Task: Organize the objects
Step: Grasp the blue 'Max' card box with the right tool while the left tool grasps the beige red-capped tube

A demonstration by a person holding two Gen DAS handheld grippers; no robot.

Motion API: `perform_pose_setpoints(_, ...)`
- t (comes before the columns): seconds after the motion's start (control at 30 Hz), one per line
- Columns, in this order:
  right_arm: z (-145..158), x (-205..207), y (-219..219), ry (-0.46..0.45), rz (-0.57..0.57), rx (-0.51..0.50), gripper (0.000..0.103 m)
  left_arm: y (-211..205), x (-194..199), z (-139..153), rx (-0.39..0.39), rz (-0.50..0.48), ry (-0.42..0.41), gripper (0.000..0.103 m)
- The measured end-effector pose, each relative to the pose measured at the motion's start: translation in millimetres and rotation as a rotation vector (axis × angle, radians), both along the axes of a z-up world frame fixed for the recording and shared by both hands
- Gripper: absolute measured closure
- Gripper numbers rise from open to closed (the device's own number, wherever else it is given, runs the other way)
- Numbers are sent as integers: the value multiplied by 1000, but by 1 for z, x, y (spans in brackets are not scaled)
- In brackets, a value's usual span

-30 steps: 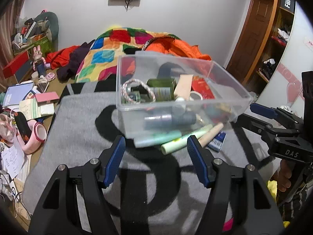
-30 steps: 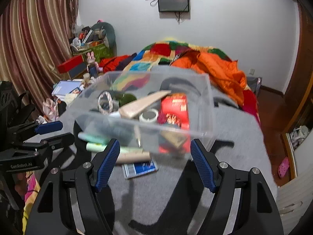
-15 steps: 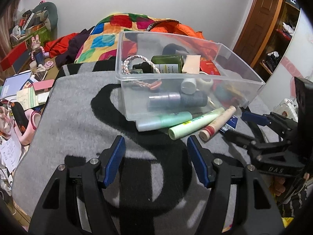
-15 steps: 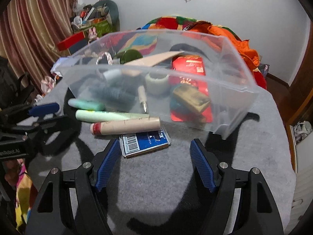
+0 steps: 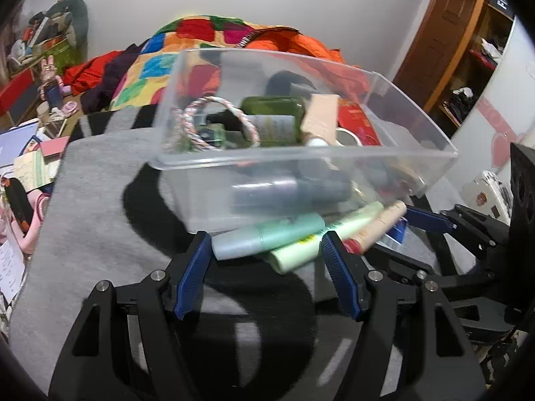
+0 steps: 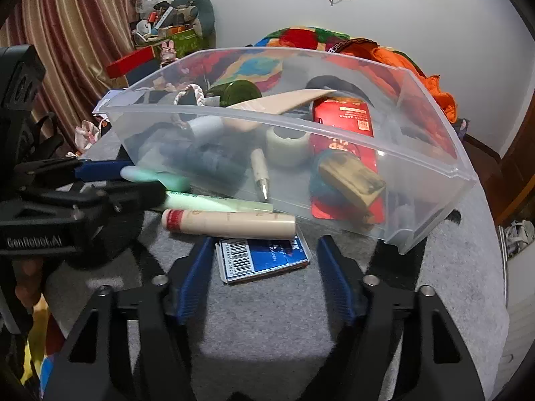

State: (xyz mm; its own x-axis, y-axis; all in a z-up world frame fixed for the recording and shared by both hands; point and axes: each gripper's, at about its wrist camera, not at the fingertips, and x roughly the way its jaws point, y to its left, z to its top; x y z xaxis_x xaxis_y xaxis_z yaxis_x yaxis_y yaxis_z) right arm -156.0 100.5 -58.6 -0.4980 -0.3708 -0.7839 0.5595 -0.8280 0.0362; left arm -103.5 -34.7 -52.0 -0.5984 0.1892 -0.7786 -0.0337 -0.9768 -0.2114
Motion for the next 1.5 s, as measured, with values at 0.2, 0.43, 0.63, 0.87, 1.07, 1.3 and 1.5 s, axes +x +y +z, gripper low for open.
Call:
perform_pose_setpoints(0.2,1,6,-1,21,8,-8,55,18,13,4,21,-77,19,36)
perform_pose_setpoints(0.43,3,16,9,15,2,-35,55,34,32,9,6,-128,31,36)
perform_pose_setpoints(0.63,6,24,30,22,-34,-39,55,36,27,15,61,-134,29,36)
perform_pose_setpoints(0.87,3,29,62,10,-90,-46,55,58,3,8,39,-181,7,47)
perform_pose_setpoints(1.07,4,29,74,5,-112,-73,55,73,-2,0,16,-200,-7,64)
perform_pose_setpoints(1.3,3,25,79,2,-116,-92,55,82,13,6,12,-271,-18,87)
perform_pose_setpoints(1.5,2,24,81,-6,-121,-102,55,85,0,7,-2,-267,-32,84)
